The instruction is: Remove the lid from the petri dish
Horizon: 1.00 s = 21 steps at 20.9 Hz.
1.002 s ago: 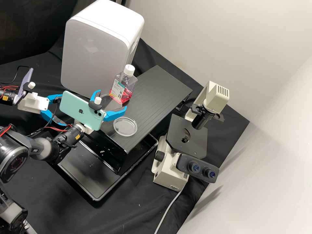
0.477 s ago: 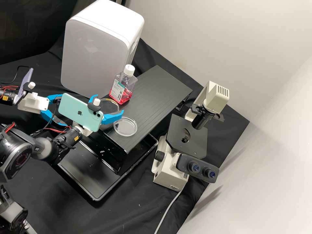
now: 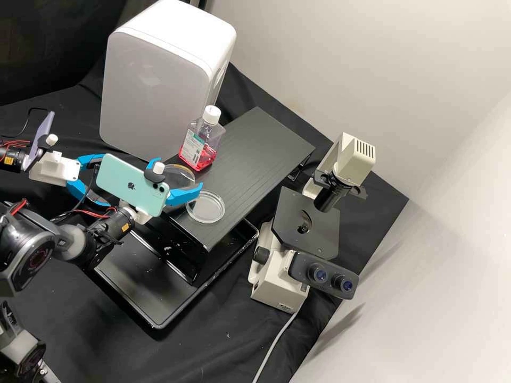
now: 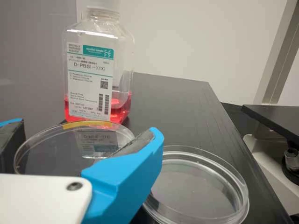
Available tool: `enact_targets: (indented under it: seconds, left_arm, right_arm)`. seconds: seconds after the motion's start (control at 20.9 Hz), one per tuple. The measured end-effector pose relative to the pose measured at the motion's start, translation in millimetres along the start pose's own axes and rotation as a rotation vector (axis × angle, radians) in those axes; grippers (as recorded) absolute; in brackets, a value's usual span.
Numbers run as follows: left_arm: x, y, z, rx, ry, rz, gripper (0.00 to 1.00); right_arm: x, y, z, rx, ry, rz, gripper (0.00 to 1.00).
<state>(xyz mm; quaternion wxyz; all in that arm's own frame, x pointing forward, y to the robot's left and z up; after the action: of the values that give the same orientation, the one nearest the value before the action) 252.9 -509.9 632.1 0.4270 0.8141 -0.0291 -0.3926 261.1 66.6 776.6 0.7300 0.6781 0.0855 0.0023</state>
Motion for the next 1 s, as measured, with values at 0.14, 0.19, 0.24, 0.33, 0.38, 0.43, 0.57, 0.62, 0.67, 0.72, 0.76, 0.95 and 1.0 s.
enact_targets:
  seconds: [0.14,0.19,0.24,0.33,0.38,0.43,0.57,0.62,0.67,0.72,0.76,0.95,1.0]
  left_arm:
    - [0.0,0.0,0.0,0.0,0.0,0.0,1.0]
    - [0.0,0.0,0.0,0.0,0.0,0.0,1.0]
    - [0.0,0.0,0.0,0.0,0.0,0.0,1.0]
    - [0.0,0.0,0.0,0.0,0.0,0.0,1.0]
    - [0.0,0.0,0.0,0.0,0.0,0.0,1.0]
    - [0.0,0.0,0.0,0.0,0.0,0.0,1.0]
    - [0.0,0.0,0.0,0.0,0.0,0.0,1.0]
    - [0.0,0.0,0.0,0.0,0.0,0.0,1.0]
    - [0.0,0.0,0.0,0.0,0.0,0.0,1.0]
    - [0.0,0.0,0.0,0.0,0.0,0.0,1.0]
    - [0.0,0.0,0.0,0.0,0.0,0.0,1.0]
    - [0.0,0.0,0.0,0.0,0.0,0.0,1.0]
    - [0.0,0.0,0.0,0.0,0.0,0.0,1.0]
  right_arm:
    - [0.4,-1.3,1.1,0.0,-0.006,-0.007,1.0]
    - [0.5,-1.5,1.3,0.0,-0.007,-0.008,1.0]
    - [0.5,-1.5,1.3,0.0,-0.007,-0.008,1.0]
    - [0.5,-1.6,1.3,0.0,-0.007,-0.008,1.0]
    - [0.5,-1.7,1.4,0.0,-0.008,-0.01,1.0]
    - [0.5,-1.7,1.4,0.0,-0.008,-0.01,1.0]
    - [0.5,-2.1,0.9,0.0,-0.006,-0.011,1.0]
    - [0.4,-2.2,0.9,0.0,-0.007,-0.011,1.0]
    - [0.4,-2.4,0.6,0.0,-0.006,-0.012,1.0]
    - [0.4,-2.4,0.6,0.0,-0.007,-0.011,1.0]
    - [0.4,-2.2,0.9,0.002,-0.009,-0.009,1.0]
    - [0.4,-1.8,1.3,0.006,-0.015,-0.005,1.0]
    - [0.4,-1.8,1.4,0.007,-0.015,-0.004,1.0]
